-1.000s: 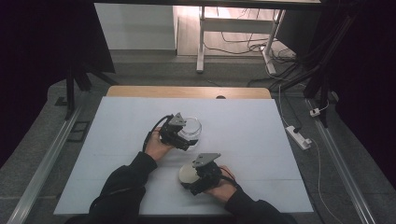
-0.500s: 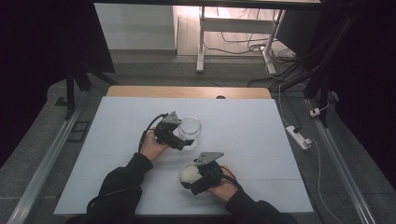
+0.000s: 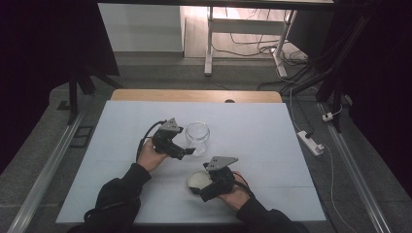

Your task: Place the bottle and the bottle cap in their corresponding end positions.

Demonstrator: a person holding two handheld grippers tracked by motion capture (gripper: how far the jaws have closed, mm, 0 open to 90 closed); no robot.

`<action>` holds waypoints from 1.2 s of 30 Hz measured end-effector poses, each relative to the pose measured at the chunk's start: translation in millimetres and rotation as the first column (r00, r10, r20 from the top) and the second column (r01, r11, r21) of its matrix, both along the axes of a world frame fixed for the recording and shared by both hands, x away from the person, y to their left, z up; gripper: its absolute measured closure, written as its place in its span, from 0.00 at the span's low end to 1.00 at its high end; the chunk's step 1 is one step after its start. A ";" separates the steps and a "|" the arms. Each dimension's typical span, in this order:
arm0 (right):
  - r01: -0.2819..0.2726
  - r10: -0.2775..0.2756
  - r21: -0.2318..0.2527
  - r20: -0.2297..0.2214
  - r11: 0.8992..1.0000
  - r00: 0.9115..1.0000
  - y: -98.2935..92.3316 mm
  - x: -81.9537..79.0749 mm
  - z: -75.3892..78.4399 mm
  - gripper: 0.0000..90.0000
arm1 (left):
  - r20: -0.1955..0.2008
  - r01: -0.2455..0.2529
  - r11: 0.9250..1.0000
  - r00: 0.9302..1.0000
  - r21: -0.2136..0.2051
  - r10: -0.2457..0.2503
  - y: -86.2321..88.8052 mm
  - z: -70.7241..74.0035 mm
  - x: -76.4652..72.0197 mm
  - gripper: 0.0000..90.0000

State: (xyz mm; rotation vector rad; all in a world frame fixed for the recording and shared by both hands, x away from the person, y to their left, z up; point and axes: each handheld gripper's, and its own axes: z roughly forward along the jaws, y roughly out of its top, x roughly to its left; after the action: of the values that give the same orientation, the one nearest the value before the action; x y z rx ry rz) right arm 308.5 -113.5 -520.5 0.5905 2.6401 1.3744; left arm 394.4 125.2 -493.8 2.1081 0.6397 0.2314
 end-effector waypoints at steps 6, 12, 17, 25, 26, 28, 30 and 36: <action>0.006 -0.006 0.015 0.006 1.000 1.000 -4.0 -1.1 5.7 0.01 | -0.002 -0.002 1.000 1.000 0.000 0.002 5.3 4.2 -11.3 0.00; 0.026 -0.026 0.037 0.001 0.999 1.000 -10.9 -0.7 11.3 0.01 | -0.013 0.008 1.000 1.000 0.001 -0.008 10.5 8.1 -24.8 0.00; 0.047 -0.047 0.049 -0.006 0.998 0.999 -17.9 -0.6 16.3 0.00 | -0.018 0.015 1.000 1.000 0.015 -0.015 13.4 11.4 -38.1 0.00; 0.086 -0.085 0.063 -0.005 0.994 0.996 -28.9 -2.1 24.3 0.00 | -0.036 0.002 1.000 0.999 0.001 -0.002 25.3 17.5 -60.9 0.00; 0.089 -0.090 0.065 0.003 0.994 0.996 -30.0 -2.6 25.3 0.00 | -0.037 0.001 1.000 0.999 0.000 -0.001 27.2 18.2 -64.0 0.00; 0.095 -0.096 0.066 0.013 0.993 0.995 -32.1 -3.6 27.4 0.00 | -0.038 0.004 1.000 0.999 0.002 -0.004 30.8 19.9 -70.1 0.00; 0.102 -0.104 0.070 0.018 0.992 0.994 -34.1 -4.9 29.6 0.00 | -0.036 0.003 1.000 0.999 0.003 -0.003 34.1 21.5 -76.6 0.00; 0.117 -0.120 0.071 0.030 0.991 0.992 -40.2 -8.7 35.4 0.00 | -0.042 0.000 1.000 0.999 -0.011 0.000 45.5 23.3 -94.8 0.00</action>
State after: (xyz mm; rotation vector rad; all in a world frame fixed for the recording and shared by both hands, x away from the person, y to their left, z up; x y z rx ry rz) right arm 299.8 -153.7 -485.1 0.7128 2.4956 1.4327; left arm 299.5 170.7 -470.5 2.1073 0.6645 0.1836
